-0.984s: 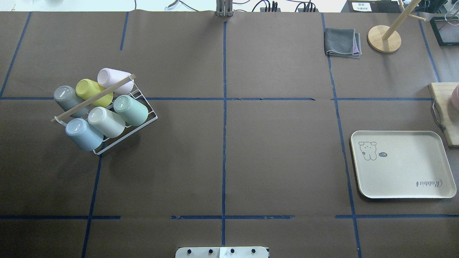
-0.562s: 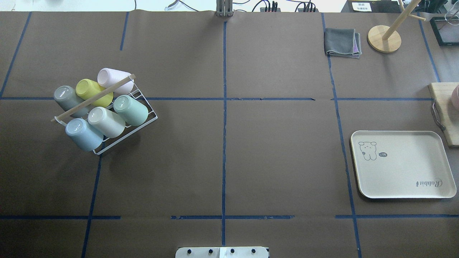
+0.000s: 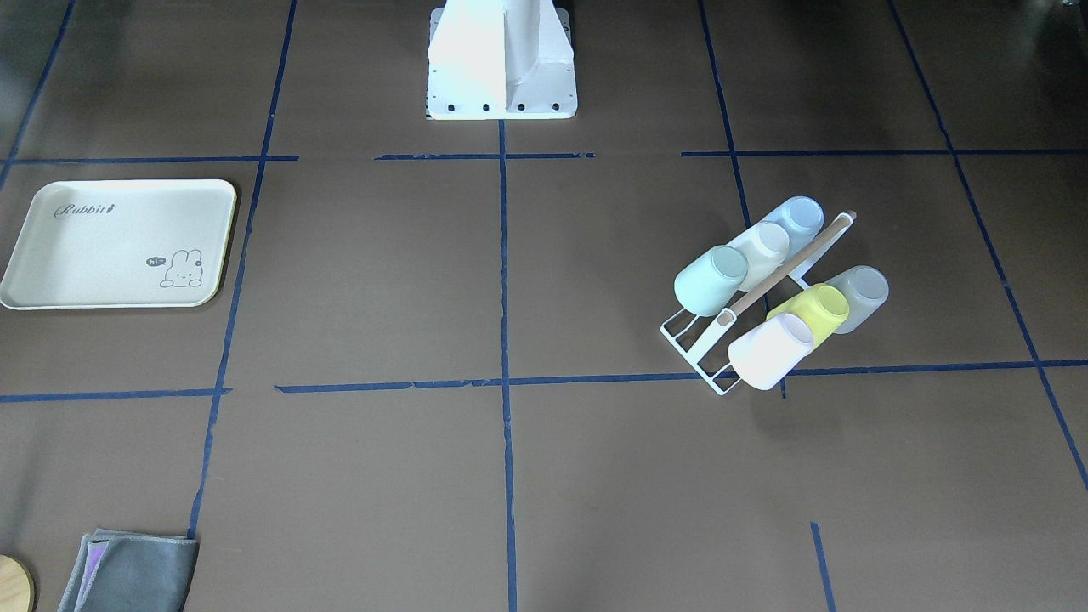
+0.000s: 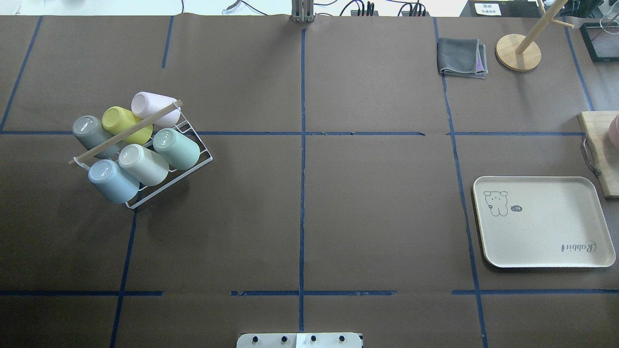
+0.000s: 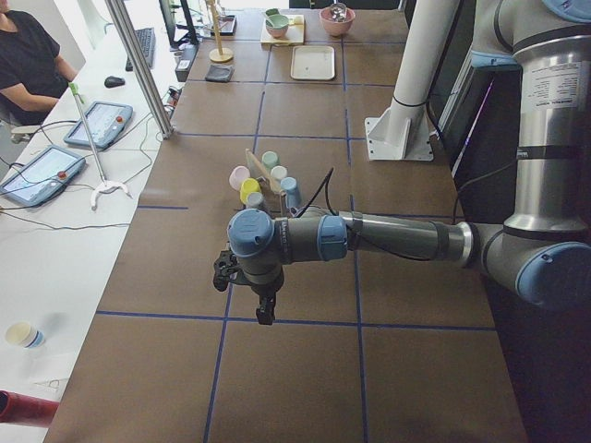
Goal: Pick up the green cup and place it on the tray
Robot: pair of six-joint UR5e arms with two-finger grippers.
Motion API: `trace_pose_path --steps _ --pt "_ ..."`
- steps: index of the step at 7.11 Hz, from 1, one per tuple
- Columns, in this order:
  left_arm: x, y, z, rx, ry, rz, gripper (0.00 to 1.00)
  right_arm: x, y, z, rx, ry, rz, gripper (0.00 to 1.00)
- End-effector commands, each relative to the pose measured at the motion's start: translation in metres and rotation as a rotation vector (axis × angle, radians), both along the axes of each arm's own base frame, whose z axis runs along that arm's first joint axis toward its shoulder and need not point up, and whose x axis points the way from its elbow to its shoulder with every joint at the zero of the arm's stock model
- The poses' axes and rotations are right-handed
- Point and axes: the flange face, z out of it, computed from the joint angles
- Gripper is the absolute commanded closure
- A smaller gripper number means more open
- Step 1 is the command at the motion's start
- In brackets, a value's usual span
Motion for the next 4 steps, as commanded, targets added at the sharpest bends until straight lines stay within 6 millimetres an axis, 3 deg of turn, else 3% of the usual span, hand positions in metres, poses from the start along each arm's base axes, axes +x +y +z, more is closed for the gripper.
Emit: trace_pose_path --steps 1,4 --pt "0.001 0.001 0.002 -0.003 0.004 0.002 0.0 -0.017 0.002 0.006 -0.003 -0.067 -0.008 0.0" --pt "0.001 -0.001 -0.003 0.018 0.001 0.005 0.0 -0.075 -0.009 -0.001 -0.015 -0.021 0.011 0.01"
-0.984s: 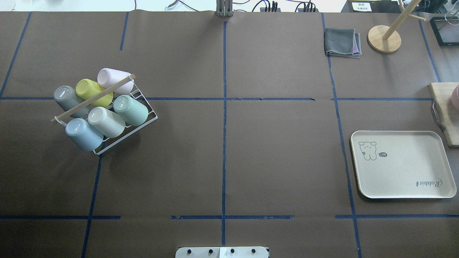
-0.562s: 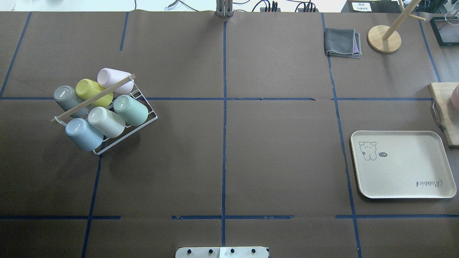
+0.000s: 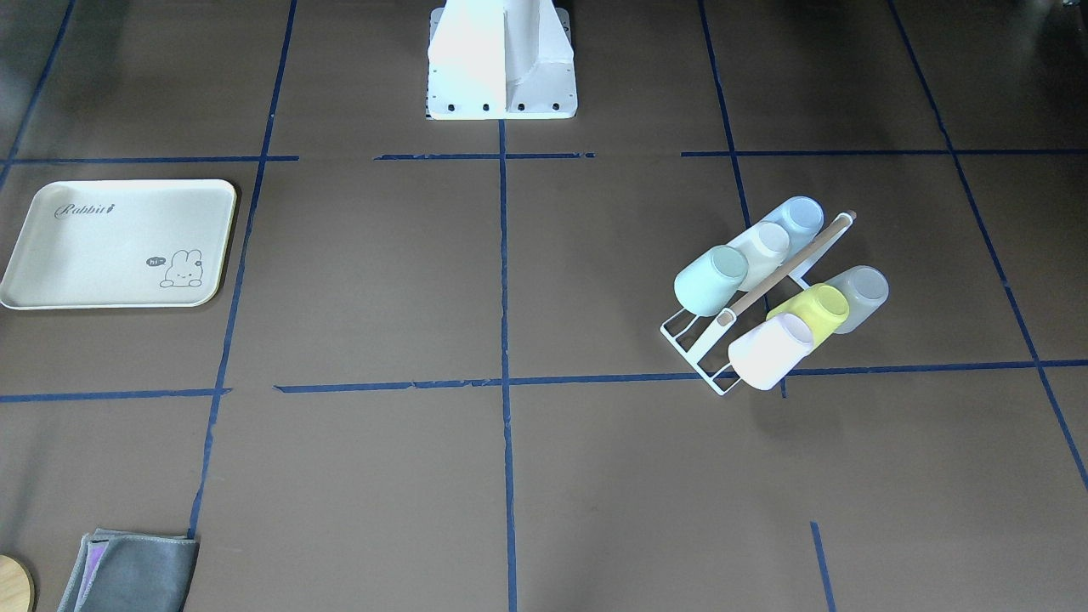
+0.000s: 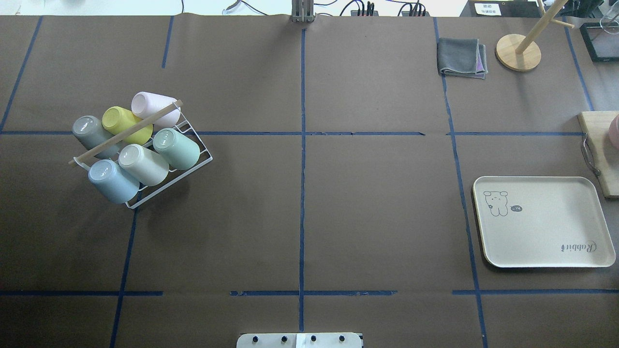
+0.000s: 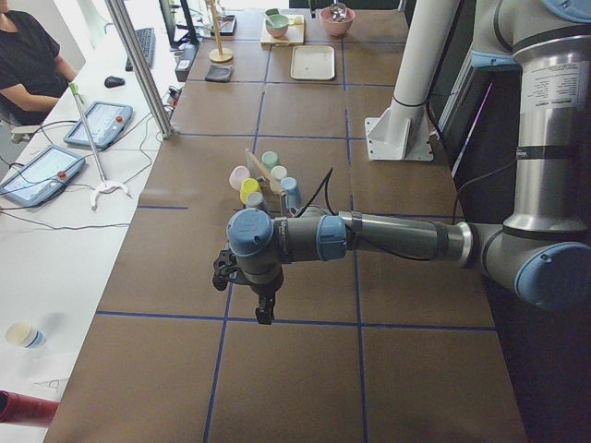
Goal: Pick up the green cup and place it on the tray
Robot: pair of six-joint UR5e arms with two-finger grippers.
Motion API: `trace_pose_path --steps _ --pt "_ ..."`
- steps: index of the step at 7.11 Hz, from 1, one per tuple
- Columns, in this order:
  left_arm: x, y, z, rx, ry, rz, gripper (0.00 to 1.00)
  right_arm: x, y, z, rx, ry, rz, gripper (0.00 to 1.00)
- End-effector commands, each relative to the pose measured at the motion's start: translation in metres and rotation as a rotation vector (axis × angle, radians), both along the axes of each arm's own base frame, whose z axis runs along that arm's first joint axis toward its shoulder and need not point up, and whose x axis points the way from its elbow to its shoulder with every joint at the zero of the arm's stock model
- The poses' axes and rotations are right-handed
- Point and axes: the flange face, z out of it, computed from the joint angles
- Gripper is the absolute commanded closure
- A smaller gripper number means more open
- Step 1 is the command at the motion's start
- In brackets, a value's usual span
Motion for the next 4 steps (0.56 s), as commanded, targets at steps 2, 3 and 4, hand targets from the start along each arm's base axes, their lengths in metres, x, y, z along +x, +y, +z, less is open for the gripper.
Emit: trace_pose_path --steps 2,3,4 --pt "0.0 -0.001 -0.002 0.041 0.001 0.0 0.0 -0.05 0.006 0.013 0.025 0.035 0.061 0.01" --pt "0.0 -0.001 -0.002 0.041 0.001 0.0 0.0 -0.059 0.008 0.02 0.034 0.021 0.064 0.01" --pt "0.0 -0.001 -0.003 0.042 0.004 -0.002 0.0 -0.076 0.01 0.016 0.001 0.014 0.08 0.02"
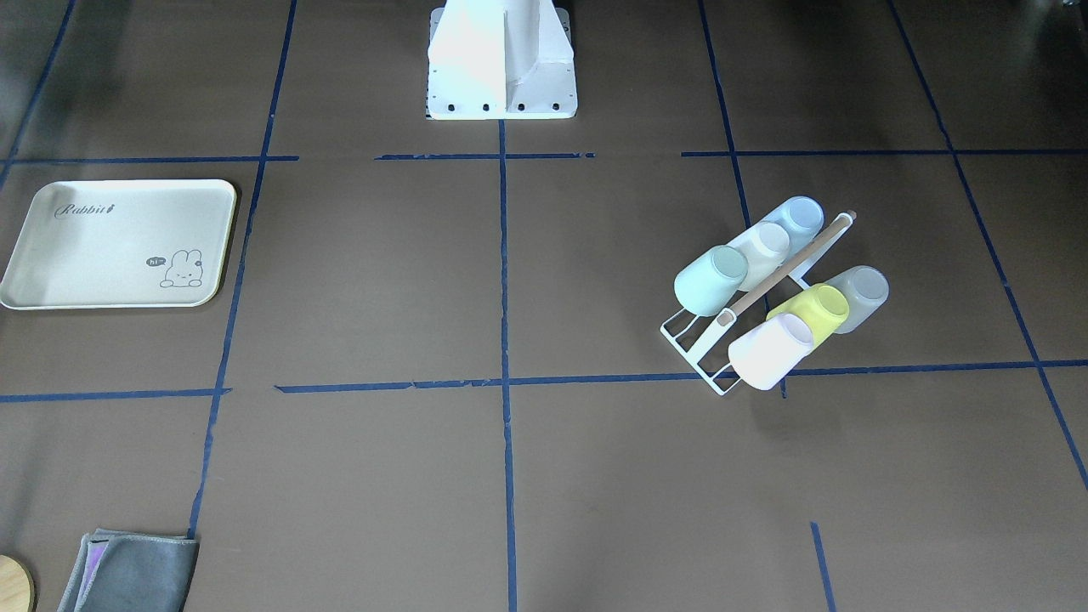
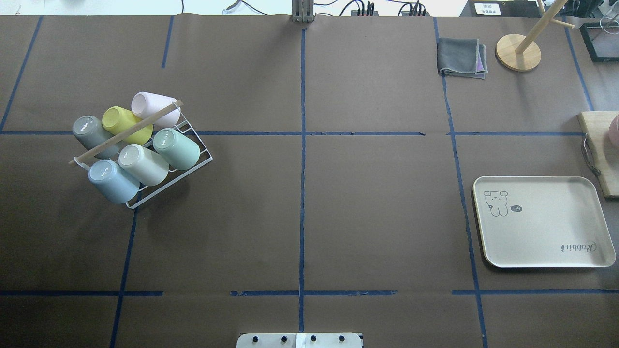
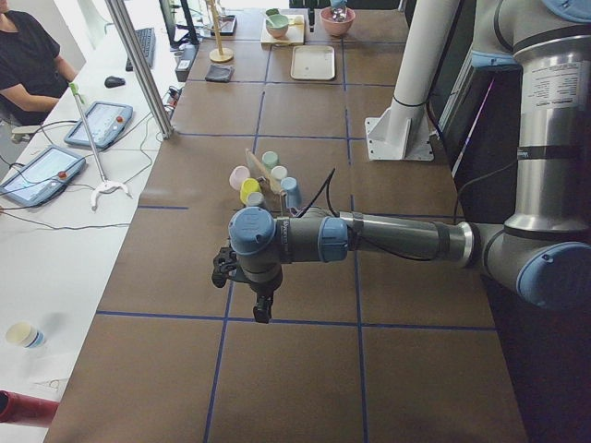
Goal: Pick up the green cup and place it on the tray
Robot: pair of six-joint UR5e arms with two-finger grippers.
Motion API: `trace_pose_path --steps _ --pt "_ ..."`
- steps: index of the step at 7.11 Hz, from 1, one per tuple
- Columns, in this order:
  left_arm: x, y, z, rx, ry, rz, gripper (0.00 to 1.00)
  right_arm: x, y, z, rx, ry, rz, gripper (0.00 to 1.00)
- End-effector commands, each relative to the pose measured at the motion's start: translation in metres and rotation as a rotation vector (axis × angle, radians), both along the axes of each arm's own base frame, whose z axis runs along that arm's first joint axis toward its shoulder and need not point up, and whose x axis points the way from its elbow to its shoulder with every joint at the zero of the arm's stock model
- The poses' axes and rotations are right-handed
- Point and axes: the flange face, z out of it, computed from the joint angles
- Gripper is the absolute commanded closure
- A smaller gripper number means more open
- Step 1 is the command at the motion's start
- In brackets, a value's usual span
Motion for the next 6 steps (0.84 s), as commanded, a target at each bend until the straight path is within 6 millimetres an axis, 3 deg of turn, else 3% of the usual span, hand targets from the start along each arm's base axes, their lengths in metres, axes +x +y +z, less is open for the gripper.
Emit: trace_pose_path --steps 1,6 --pt "0.0 0.0 -0.001 0.004 0.004 0.001 0.0 -0.021 0.01 0.014 -0.019 -0.016 0.008 0.02" --pt "0.0 0.001 0.0 0.003 0.004 0.001 0.0 -0.053 0.005 0.017 0.008 0.015 -0.035 0.02"
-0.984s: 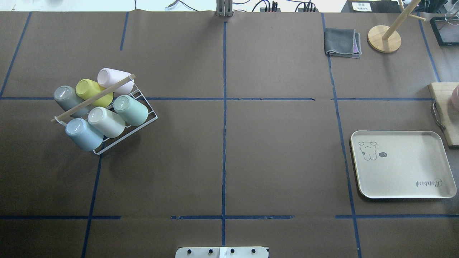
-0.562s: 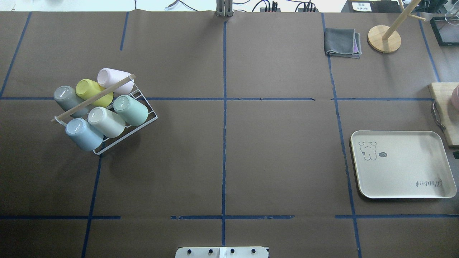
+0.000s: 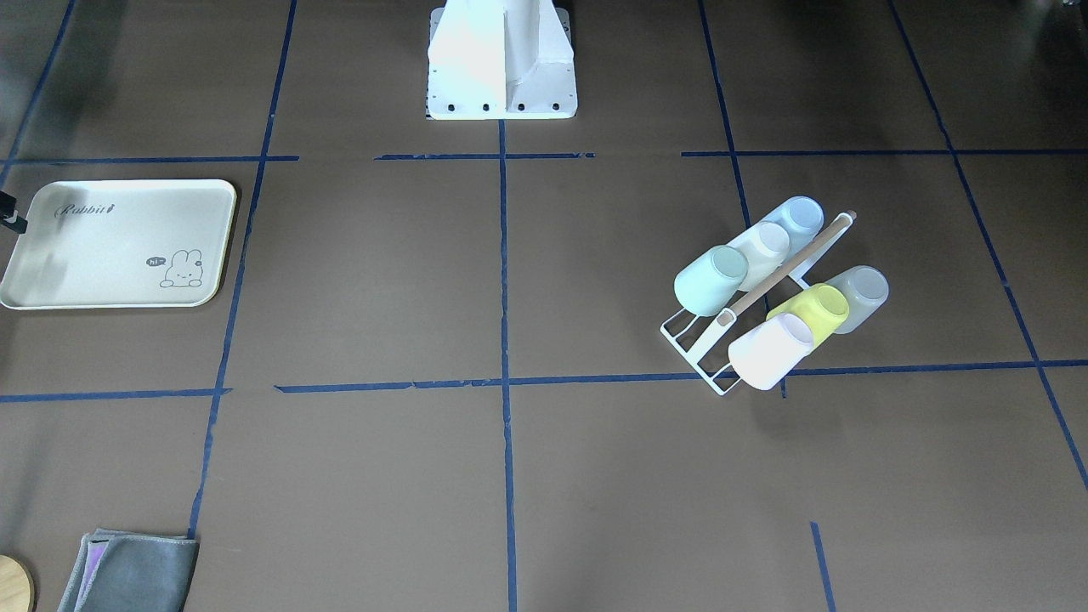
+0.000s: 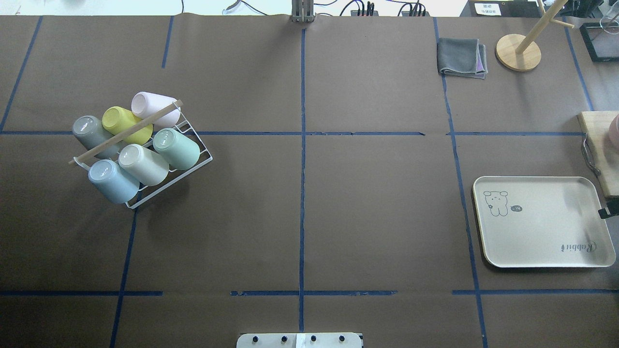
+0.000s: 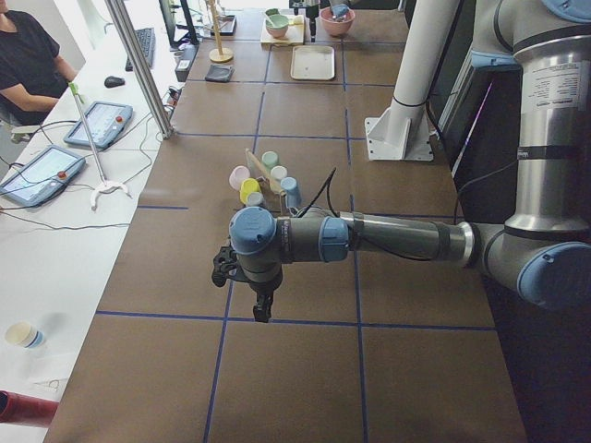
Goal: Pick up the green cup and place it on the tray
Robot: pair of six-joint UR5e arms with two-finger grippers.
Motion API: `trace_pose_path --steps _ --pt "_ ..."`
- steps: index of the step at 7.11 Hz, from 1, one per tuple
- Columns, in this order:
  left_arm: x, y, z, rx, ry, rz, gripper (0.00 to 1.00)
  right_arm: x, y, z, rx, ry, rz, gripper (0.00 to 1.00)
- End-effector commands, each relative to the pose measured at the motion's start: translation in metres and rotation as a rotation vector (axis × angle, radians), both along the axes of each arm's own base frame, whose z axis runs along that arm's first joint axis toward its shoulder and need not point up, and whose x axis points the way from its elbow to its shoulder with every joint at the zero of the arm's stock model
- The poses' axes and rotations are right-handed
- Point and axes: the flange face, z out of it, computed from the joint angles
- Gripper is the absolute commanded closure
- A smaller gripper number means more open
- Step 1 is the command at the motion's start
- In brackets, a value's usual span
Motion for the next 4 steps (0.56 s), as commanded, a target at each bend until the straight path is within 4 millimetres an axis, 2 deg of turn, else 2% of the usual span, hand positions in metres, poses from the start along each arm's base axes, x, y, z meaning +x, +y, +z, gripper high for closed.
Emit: trace_pose_path --steps 1,2,3,4 --pt "0.0 0.0 0.001 -0.001 0.0 0.0 0.0 -0.015 0.0 0.001 0.027 0.028 -0.022 0.04" --pt "0.0 0.0 0.001 -0.001 0.0 0.0 0.0 -0.016 0.0 0.008 0.009 0.035 -0.007 0.04" --pt "0.0 0.0 0.001 -0.001 0.0 0.0 0.0 -0.023 -0.012 0.006 -0.048 0.03 0.046 0.1" --pt "0.0 0.0 0.001 -0.001 0.0 0.0 0.0 -0.026 -0.014 0.003 -0.047 0.023 0.052 0.14"
